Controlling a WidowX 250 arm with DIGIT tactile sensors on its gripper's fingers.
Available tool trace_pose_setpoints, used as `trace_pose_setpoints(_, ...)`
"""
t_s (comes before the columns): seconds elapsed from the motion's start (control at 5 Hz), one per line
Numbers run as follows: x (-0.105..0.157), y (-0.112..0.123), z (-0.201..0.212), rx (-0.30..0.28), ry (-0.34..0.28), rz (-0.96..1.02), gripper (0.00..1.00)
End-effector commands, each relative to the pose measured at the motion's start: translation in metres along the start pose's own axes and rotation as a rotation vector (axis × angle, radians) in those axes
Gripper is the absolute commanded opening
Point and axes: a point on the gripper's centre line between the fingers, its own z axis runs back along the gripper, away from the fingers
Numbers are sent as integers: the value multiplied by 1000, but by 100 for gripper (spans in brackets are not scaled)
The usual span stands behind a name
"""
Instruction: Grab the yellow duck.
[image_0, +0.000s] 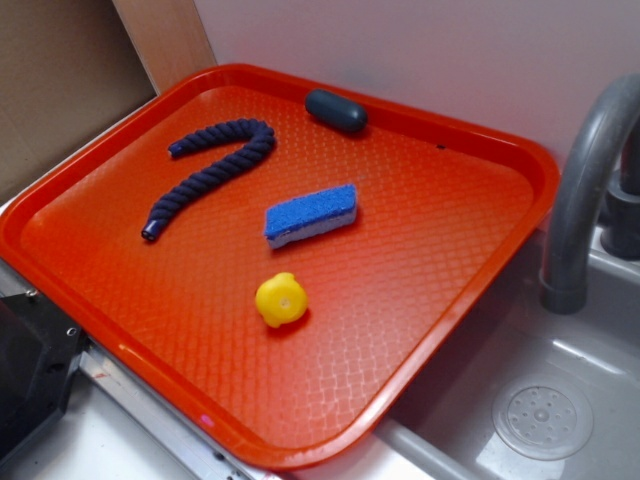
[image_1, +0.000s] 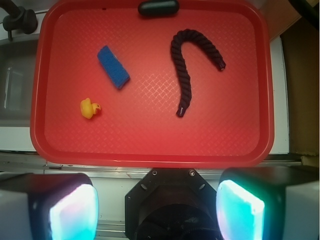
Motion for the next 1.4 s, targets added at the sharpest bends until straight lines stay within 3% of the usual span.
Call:
trace_pose_setpoints(0.0, 0, 0, 0, 0, 0, 0, 100)
trace_pose_setpoints(0.2, 23, -29, -28, -101, -92, -168, 100)
trace_pose_setpoints(0.4, 39, -57, -52, -75, -129, -270, 100)
trace_pose_setpoints(0.6, 49, -89, -83, -68, -108, -421, 100)
trace_pose_setpoints(0.8, 54, -106, -112, -23, -63, -472, 100)
trace_pose_setpoints(1.0, 57, -111, -131, -43, -17, -491, 100)
trace_pose_setpoints(1.2, 56, -114, -149, -21, 18, -521, 100)
